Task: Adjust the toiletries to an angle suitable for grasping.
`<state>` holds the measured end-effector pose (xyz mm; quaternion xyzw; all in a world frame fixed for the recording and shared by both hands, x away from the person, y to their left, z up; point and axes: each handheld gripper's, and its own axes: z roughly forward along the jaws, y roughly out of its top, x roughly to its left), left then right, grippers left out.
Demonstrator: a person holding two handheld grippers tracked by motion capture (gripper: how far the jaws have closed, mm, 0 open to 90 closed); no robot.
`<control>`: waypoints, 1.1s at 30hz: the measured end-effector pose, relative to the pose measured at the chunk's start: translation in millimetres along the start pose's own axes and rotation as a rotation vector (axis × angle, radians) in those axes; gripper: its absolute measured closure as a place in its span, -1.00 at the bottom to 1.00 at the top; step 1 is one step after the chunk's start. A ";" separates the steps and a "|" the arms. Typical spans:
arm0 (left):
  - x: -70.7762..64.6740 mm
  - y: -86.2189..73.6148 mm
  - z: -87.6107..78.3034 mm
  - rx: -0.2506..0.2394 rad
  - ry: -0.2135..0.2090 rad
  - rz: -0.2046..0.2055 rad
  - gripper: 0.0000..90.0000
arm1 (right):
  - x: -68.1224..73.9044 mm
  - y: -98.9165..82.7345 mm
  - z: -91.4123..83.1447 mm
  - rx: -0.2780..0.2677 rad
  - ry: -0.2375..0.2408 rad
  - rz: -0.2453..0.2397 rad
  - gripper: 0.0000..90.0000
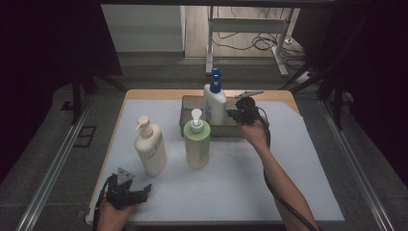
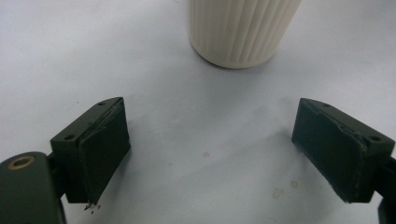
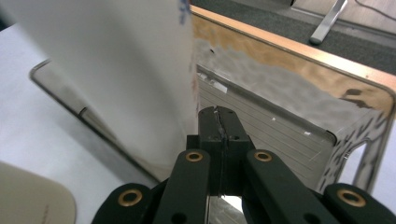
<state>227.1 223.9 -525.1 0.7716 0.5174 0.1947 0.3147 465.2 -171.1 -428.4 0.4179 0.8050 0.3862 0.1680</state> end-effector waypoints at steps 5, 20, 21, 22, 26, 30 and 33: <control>-0.1 0.0 0.0 0.000 -0.001 -0.003 -0.76 | -4.1 0.7 13.0 0.028 -0.006 0.011 1.00; 0.0 0.0 0.0 0.000 0.000 0.000 -0.76 | -3.3 0.8 34.3 0.042 0.015 0.054 1.00; 0.0 0.0 0.0 0.000 0.000 0.000 -0.76 | -2.9 0.7 34.8 0.039 0.017 0.059 1.00; 0.0 0.1 0.0 0.000 0.000 0.000 -0.76 | -2.7 0.6 35.2 0.042 0.020 0.060 1.00; 0.0 0.0 0.0 0.000 0.000 0.000 -0.76 | 1.0 0.1 38.2 0.048 0.025 0.044 1.00; 0.0 0.0 0.0 0.000 0.000 0.000 -0.76 | 3.8 -0.2 41.7 0.055 0.026 0.034 1.00; 0.0 0.1 0.0 0.000 0.000 0.000 -0.76 | 4.6 -0.5 43.6 0.058 0.027 0.034 1.00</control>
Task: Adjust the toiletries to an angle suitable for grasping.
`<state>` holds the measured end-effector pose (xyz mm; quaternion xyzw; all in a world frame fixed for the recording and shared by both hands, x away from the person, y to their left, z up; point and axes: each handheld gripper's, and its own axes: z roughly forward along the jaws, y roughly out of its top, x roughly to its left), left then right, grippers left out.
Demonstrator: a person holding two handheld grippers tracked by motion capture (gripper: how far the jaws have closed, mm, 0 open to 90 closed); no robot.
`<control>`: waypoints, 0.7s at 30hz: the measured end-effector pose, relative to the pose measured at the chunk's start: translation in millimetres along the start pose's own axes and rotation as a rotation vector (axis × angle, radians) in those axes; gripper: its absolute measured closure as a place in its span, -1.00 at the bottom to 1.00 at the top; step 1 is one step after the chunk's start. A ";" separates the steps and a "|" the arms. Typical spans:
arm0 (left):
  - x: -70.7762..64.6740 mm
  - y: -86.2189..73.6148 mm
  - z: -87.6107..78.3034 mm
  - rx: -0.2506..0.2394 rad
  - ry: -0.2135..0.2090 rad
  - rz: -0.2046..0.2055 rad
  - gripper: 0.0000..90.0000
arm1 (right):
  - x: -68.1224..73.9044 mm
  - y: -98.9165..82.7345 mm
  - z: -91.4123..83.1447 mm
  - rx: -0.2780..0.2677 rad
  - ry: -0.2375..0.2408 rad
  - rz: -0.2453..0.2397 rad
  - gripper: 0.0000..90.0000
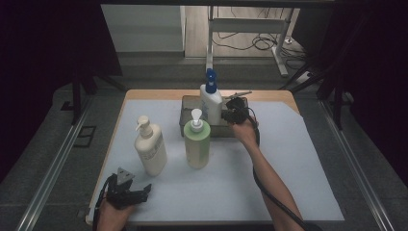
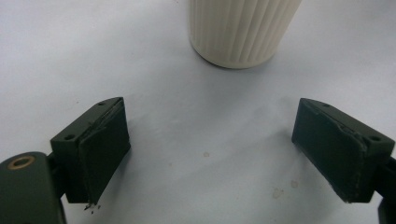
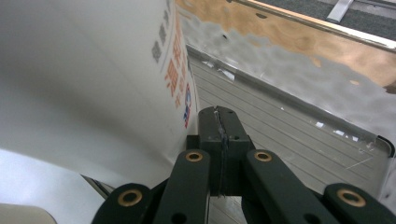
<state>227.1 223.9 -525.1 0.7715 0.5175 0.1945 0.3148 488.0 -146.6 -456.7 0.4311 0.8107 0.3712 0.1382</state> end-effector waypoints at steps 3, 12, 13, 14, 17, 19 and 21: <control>0.0 0.0 0.0 0.000 0.000 0.000 -0.76 | 1.0 0.1 1.3 0.003 0.001 0.005 1.00; -0.2 0.0 0.0 0.000 -0.001 -0.002 -0.76 | 8.5 0.8 8.9 0.020 0.012 -0.008 1.00; -0.1 0.0 0.0 0.000 -0.001 -0.002 -0.76 | 9.4 1.1 9.9 0.018 0.009 -0.010 1.00; -0.1 0.0 0.0 0.000 -0.001 -0.002 -0.76 | 10.2 1.6 10.3 0.021 0.014 -0.014 1.00; -0.1 0.0 0.0 0.000 -0.001 -0.002 -0.76 | 12.7 2.9 12.0 0.022 0.020 -0.016 1.00; -0.1 0.0 0.0 0.000 -0.001 -0.002 -0.76 | 14.4 3.6 13.2 0.020 0.022 -0.010 1.00; -0.2 0.0 0.1 0.000 -0.001 -0.003 -0.76 | 16.1 4.3 14.3 0.021 0.025 -0.013 1.00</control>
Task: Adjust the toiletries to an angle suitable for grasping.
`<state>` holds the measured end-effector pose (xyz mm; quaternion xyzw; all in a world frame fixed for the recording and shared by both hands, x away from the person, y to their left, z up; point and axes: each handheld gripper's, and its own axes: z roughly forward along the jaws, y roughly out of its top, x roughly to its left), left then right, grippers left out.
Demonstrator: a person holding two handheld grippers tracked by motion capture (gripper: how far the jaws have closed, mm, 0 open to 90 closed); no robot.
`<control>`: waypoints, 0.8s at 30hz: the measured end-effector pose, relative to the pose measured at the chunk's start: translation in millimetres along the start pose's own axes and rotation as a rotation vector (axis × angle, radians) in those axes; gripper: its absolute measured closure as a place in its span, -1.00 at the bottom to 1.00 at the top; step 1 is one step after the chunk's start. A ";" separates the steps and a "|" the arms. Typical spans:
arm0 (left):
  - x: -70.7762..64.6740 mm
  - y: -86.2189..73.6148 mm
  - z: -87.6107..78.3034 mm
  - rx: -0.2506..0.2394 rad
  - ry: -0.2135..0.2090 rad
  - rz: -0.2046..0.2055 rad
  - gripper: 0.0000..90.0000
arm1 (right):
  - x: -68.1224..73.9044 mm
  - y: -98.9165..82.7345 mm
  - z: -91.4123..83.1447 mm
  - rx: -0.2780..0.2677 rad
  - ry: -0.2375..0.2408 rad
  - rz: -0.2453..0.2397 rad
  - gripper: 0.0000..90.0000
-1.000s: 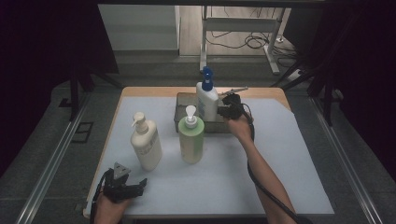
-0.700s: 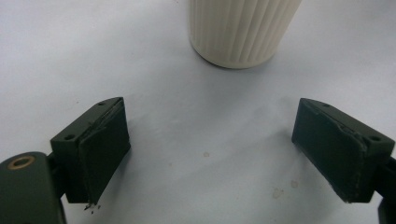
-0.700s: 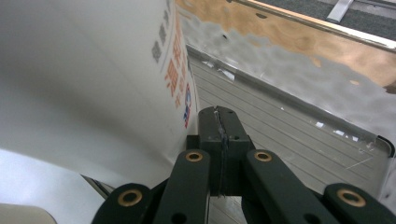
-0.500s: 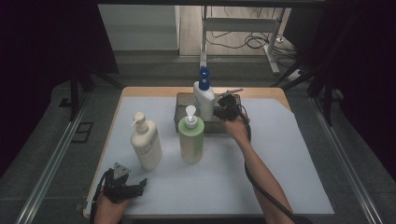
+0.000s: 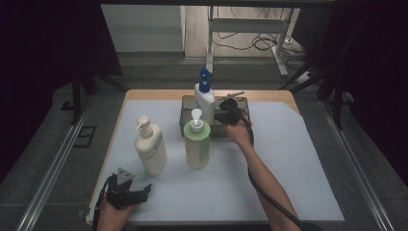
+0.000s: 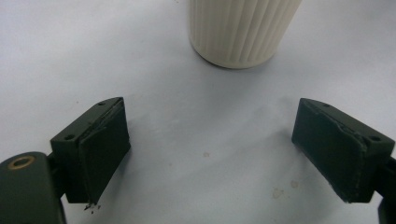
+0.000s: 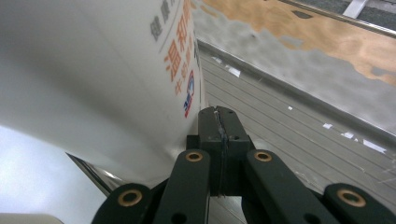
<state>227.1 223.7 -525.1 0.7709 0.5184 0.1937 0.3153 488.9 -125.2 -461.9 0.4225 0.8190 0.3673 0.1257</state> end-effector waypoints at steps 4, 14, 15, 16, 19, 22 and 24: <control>0.0 0.0 0.0 0.000 0.000 0.000 -0.76 | 4.3 1.5 3.0 -0.001 0.005 -0.008 1.00; 0.1 0.0 0.0 0.000 0.000 0.000 -0.76 | 14.5 6.2 9.7 0.004 0.015 -0.019 1.00; 0.0 0.0 0.0 0.000 0.000 0.000 -0.76 | 15.0 6.4 10.3 0.004 0.017 -0.028 1.00; 0.0 0.0 0.0 0.000 0.000 0.000 -0.76 | 15.9 6.7 11.1 0.002 0.017 -0.022 1.00; 0.0 0.0 0.0 0.000 0.000 0.000 -0.76 | 18.0 7.4 12.8 0.005 0.018 -0.033 1.00; 0.0 0.0 0.0 0.000 0.000 0.000 -0.76 | 20.5 8.2 14.4 0.004 0.025 -0.036 1.00; 0.0 0.0 0.0 0.000 0.000 0.000 -0.76 | 22.3 8.6 15.5 0.005 0.028 -0.031 1.00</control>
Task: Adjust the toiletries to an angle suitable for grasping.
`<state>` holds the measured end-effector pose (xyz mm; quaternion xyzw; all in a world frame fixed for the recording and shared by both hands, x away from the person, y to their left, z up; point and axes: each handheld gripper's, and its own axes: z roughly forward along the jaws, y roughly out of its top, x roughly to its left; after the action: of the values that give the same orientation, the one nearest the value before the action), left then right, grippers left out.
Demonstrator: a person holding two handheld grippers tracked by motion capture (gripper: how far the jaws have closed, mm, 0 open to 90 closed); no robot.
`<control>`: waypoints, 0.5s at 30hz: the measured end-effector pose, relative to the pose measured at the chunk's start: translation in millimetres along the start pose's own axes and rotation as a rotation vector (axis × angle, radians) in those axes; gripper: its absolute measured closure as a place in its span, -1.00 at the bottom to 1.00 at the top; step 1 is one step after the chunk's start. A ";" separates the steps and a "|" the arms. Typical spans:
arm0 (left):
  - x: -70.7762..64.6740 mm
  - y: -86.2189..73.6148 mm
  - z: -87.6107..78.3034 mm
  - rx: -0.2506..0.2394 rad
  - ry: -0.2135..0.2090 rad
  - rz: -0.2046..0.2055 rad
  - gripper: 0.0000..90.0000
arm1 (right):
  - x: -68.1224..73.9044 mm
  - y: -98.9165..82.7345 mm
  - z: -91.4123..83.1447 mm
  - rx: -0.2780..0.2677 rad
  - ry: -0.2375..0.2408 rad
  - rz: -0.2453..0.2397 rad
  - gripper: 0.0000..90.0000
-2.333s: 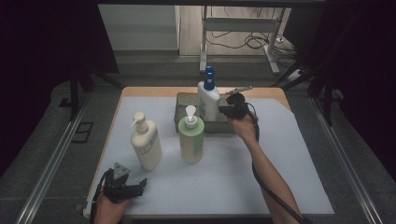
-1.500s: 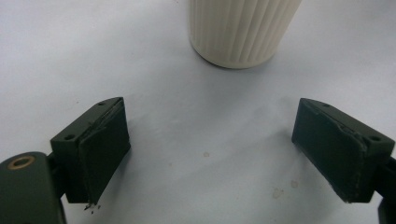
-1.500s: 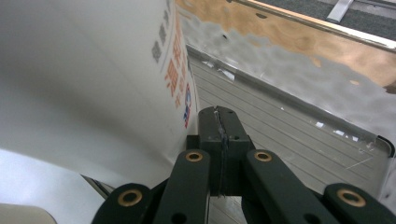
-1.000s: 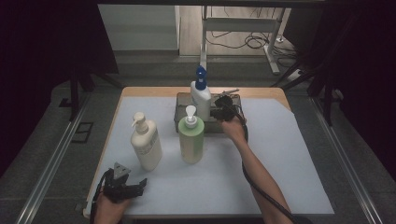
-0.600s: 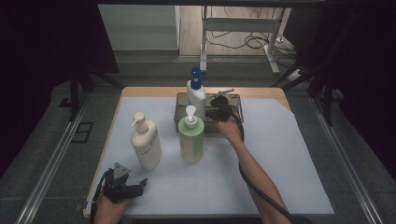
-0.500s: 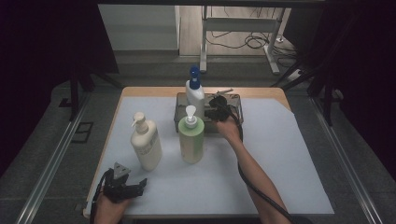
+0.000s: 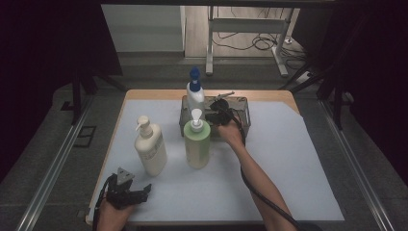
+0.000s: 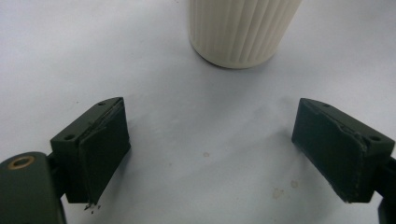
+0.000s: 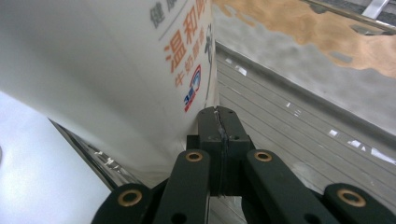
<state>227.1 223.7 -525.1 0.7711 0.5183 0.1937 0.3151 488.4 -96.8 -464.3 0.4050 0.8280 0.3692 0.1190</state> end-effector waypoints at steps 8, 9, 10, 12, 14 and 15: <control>0.0 0.0 -0.1 0.001 0.000 0.000 -0.76 | 7.0 3.1 3.7 -0.005 0.017 -0.002 0.99; 0.0 0.0 -0.1 0.001 0.000 0.000 -0.76 | 8.0 3.5 4.3 -0.007 0.019 -0.004 0.99; 0.0 0.0 -0.1 0.001 0.000 0.000 -0.76 | 9.0 4.0 4.6 -0.005 0.022 -0.003 0.99; 0.0 0.0 -0.1 0.001 0.000 0.000 -0.76 | 10.7 4.5 5.9 -0.006 0.022 -0.012 0.99; 0.0 0.0 -0.1 0.001 0.000 0.000 -0.76 | 12.3 5.2 6.6 -0.005 0.030 -0.017 0.99; -0.1 0.0 -0.1 0.001 0.000 0.000 -0.76 | 13.2 5.6 7.0 -0.006 0.033 -0.015 0.99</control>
<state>227.1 223.7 -525.0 0.7712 0.5184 0.1936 0.3147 486.6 -80.9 -463.9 0.3921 0.8317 0.3774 0.1094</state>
